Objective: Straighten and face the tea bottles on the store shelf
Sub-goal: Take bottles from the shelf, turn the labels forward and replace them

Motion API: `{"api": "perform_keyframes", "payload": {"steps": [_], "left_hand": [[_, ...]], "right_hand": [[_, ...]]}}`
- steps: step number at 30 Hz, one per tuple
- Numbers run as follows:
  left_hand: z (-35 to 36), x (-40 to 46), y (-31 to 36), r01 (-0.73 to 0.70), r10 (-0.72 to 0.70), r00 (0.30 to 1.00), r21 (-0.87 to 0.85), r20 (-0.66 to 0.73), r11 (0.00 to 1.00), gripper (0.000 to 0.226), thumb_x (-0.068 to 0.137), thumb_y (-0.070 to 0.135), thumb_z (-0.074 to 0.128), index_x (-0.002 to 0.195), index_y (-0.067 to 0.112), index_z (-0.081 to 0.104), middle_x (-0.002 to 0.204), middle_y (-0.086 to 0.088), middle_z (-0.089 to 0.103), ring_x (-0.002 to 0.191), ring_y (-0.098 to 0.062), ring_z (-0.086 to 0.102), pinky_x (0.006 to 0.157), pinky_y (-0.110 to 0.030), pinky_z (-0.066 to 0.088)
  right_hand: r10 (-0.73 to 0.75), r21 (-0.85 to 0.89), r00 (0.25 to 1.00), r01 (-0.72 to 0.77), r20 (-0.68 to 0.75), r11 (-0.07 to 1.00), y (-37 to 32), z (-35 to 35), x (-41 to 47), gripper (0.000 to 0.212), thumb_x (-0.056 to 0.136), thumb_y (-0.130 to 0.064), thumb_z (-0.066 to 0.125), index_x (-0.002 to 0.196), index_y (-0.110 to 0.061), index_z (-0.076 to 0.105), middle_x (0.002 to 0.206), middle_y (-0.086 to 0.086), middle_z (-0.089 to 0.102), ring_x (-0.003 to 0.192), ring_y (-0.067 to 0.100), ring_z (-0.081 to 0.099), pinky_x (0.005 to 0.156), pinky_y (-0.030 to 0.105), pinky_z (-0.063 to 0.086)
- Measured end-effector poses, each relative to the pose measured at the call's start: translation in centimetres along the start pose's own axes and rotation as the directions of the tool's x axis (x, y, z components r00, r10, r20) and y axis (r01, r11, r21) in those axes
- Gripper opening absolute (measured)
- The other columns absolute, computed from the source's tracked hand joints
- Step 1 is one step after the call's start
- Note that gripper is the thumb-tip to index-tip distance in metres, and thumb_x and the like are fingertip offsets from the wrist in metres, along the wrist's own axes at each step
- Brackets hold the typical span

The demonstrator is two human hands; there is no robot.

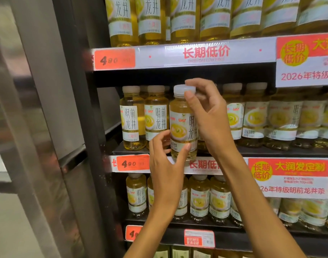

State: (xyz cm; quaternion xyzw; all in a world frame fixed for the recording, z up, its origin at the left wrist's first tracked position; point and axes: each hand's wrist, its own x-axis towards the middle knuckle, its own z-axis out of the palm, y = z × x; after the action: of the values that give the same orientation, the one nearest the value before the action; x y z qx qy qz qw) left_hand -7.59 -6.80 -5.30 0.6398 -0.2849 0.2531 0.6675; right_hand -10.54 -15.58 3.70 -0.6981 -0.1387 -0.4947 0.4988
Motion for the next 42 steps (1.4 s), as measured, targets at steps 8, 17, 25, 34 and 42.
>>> {"api": "perform_keyframes", "payload": {"steps": [8, 17, 25, 34, 42], "left_hand": [[0.7, 0.2, 0.4, -0.013, 0.018, 0.998, 0.083, -0.061, 0.996, 0.042, 0.080, 0.033, 0.073, 0.114, 0.024, 0.050, 0.112, 0.010, 0.052, 0.105, -0.001, 0.051, 0.086, -0.016, 0.046], [2.1, -0.3, 0.5, -0.059, 0.088, 0.990, 0.238, -0.113, 0.970, 0.054, 0.086, 0.026, 0.069, 0.132, 0.012, 0.043, 0.127, 0.000, 0.046, 0.119, -0.014, 0.043, 0.100, -0.035, 0.044], [2.6, -0.1, 0.2, -0.154, 0.207, 0.975, 0.430, -0.080, 0.890, 0.054, 0.083, 0.010, 0.070, 0.131, 0.009, 0.047, 0.127, -0.007, 0.048, 0.121, -0.017, 0.043, 0.101, -0.023, 0.034], [2.7, 0.2, 0.2, -0.182, 0.213, 0.977, 0.537, 0.004, 0.824, 0.049, 0.081, 0.006, 0.070, 0.126, 0.011, 0.053, 0.124, -0.008, 0.051, 0.117, -0.021, 0.048, 0.094, -0.030, 0.042], [2.4, 0.4, 0.1, -0.222, 0.250, 0.968, 0.490, 0.009, 0.843, 0.038, 0.080, 0.009, 0.073, 0.115, 0.009, 0.059, 0.114, -0.010, 0.055, 0.109, -0.022, 0.053, 0.090, -0.030, 0.044]], "right_hand": [[-0.141, -0.471, 0.987, 0.164, 0.083, 0.867, 1.2, -1.6, 0.1, 0.053, 0.092, -0.035, 0.059, 0.140, -0.021, 0.043, 0.123, -0.016, 0.040, 0.122, 0.001, 0.032, 0.104, 0.025, 0.033], [-0.173, -0.745, 0.976, 0.211, 0.130, 0.633, 1.2, -2.0, 1.3, 0.058, 0.088, -0.042, 0.063, 0.138, -0.016, 0.048, 0.133, 0.002, 0.055, 0.126, 0.024, 0.036, 0.098, 0.032, 0.020], [-0.236, -0.834, 0.963, 0.238, 0.133, 0.497, 2.5, -1.2, 1.7, 0.048, 0.090, -0.041, 0.060, 0.130, -0.015, 0.055, 0.120, 0.008, 0.063, 0.118, 0.033, 0.046, 0.096, 0.044, 0.027], [-0.201, -0.847, 0.968, 0.233, 0.153, 0.478, 3.0, -1.0, 2.0, 0.046, 0.092, -0.039, 0.058, 0.127, -0.010, 0.053, 0.111, 0.011, 0.063, 0.103, 0.030, 0.047, 0.084, 0.038, 0.030], [-0.171, -0.902, 0.982, 0.142, 0.078, 0.407, 2.8, -2.8, 2.1, 0.034, 0.098, -0.034, 0.049, 0.106, -0.001, 0.057, 0.101, 0.017, 0.058, 0.100, 0.032, 0.048, 0.085, 0.038, 0.033]]}}
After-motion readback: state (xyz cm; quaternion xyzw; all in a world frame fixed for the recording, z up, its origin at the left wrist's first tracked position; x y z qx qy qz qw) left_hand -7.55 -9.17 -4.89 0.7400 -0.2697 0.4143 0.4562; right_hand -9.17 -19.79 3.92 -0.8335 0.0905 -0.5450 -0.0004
